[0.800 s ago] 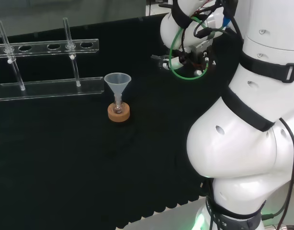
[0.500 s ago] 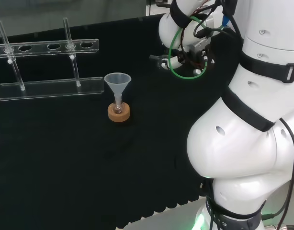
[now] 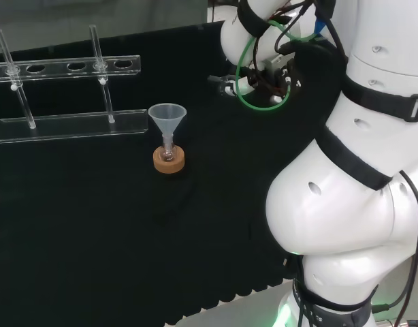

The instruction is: Pour all the NaCl from the weighing funnel into the round-bottom flask.

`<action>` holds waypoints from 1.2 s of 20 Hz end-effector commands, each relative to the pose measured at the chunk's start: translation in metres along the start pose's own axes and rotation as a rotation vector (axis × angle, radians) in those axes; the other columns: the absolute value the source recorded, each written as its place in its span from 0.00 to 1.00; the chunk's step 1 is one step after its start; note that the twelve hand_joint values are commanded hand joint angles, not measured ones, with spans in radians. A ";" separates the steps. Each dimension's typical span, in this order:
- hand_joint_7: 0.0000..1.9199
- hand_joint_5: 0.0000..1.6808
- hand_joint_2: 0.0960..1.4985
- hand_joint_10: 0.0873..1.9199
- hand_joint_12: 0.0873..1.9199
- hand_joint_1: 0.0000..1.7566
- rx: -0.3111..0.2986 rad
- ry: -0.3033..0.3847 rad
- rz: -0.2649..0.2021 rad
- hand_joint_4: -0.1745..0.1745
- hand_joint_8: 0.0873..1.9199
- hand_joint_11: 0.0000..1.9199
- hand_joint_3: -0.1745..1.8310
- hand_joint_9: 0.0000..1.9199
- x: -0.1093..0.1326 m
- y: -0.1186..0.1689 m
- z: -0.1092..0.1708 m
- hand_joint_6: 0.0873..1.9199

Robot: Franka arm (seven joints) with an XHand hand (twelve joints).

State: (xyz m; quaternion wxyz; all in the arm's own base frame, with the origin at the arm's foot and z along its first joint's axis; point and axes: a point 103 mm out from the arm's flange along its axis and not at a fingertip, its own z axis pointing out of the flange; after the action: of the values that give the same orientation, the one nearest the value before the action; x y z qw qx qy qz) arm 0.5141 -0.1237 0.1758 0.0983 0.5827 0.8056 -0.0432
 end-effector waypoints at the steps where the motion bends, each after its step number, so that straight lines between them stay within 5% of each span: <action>1: 0.73 0.66 0.69 0.45 0.38 0.40 -0.008 0.039 -0.032 0.00 0.77 0.78 0.30 0.83 0.008 -0.010 -0.018 0.99; 24: 0.74 0.67 0.68 0.45 0.38 0.41 0.049 0.152 -0.172 0.02 0.77 0.78 0.31 0.82 0.063 -0.043 -0.045 0.98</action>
State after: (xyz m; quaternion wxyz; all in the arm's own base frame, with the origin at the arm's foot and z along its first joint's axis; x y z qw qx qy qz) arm 0.4643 -0.0863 0.2079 0.0409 0.5314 0.8459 -0.0214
